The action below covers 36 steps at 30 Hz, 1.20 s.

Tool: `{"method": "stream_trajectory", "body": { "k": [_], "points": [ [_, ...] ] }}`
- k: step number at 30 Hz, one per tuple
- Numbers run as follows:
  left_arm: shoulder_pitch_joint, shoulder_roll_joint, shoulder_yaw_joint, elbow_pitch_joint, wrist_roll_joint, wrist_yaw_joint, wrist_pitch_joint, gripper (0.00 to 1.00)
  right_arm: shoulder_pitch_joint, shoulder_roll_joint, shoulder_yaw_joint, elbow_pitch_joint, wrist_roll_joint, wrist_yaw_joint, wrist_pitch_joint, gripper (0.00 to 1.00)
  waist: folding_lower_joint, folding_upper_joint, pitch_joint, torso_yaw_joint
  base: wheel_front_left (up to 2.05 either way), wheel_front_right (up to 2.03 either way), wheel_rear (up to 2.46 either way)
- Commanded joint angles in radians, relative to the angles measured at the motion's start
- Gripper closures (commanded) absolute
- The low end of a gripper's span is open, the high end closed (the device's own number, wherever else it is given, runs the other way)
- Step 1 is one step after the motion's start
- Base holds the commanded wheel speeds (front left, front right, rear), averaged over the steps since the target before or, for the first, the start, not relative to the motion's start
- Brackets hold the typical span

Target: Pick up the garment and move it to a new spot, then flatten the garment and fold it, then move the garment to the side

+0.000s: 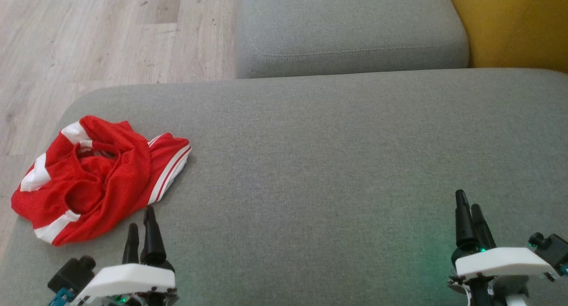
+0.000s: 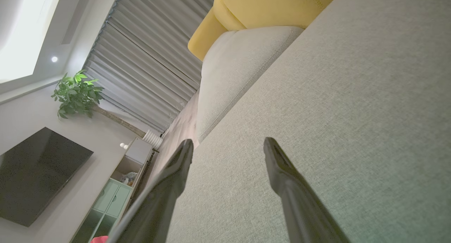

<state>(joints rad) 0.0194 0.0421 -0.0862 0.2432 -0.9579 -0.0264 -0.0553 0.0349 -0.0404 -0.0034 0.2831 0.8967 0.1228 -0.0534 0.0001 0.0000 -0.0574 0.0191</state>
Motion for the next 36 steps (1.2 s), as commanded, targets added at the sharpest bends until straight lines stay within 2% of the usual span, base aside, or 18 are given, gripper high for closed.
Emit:
{"method": "stream_trajectory", "body": {
  "k": [1,36],
  "points": [
    [-0.037,0.005,0.005,-0.044,0.041,0.006,-0.015,0.00,-0.032,-0.005,0.021,-0.043,-0.043,0.004,-0.016,0.00,-0.0001,0.0000,-0.003,0.001,0.00,0.00,0.00],
    [-0.030,0.007,-0.076,-0.085,0.462,0.037,-0.114,0.00,-0.032,-0.008,0.118,-0.060,-0.469,0.006,-0.116,0.00,-0.0001,0.0000,-0.028,0.005,0.00,0.00,0.00]
  ]
}}
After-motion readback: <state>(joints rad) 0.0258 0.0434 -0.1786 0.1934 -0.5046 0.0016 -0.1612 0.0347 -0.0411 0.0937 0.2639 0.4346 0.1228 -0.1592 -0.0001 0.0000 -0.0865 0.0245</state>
